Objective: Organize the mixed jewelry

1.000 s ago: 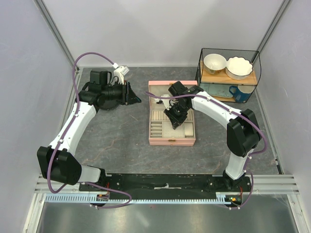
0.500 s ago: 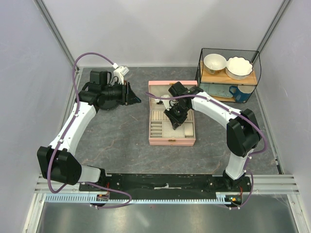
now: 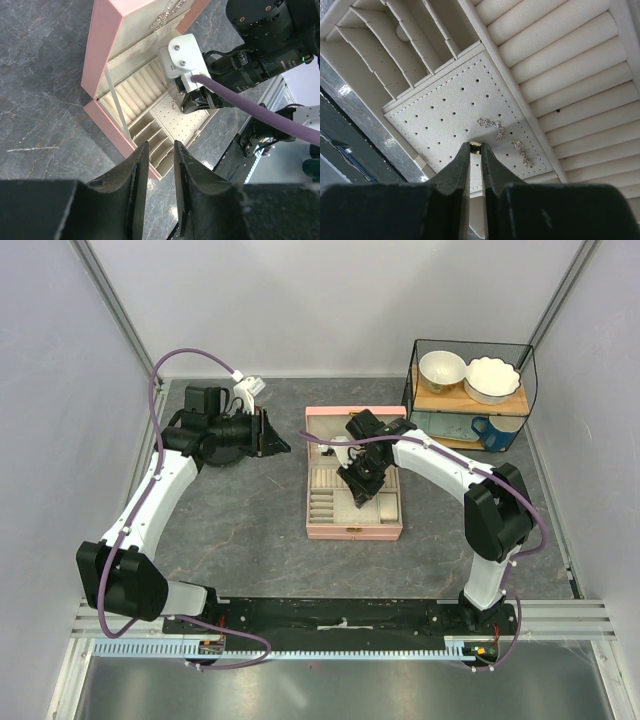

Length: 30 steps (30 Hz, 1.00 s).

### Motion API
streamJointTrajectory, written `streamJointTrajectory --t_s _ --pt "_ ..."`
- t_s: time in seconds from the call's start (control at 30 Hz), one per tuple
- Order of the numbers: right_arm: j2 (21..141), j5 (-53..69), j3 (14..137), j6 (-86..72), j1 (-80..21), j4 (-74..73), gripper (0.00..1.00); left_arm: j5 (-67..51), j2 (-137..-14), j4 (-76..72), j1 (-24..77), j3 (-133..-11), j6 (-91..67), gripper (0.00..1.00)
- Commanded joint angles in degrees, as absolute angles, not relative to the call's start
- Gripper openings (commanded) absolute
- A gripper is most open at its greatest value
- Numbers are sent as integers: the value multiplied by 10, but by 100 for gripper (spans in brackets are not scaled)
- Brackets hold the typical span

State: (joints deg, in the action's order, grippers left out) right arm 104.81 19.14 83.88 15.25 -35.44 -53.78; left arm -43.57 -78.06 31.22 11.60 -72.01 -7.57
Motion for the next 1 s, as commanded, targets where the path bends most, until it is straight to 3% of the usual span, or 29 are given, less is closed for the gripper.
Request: streamJointTrajectory --t_s 0.0,0.33,0.77,0.97 --pt "1056 164 845 157 -353 -527 17 -455 -765 300 112 -721 -64 34" --pt "1029 149 863 155 -353 -533 39 -454 -763 298 112 -718 -63 34" --pt "996 146 899 161 -354 -560 41 -446 -753 309 105 -723 -48 34" --pt "957 194 903 205 -366 -577 40 -440 -752 361 106 -719 46 34"
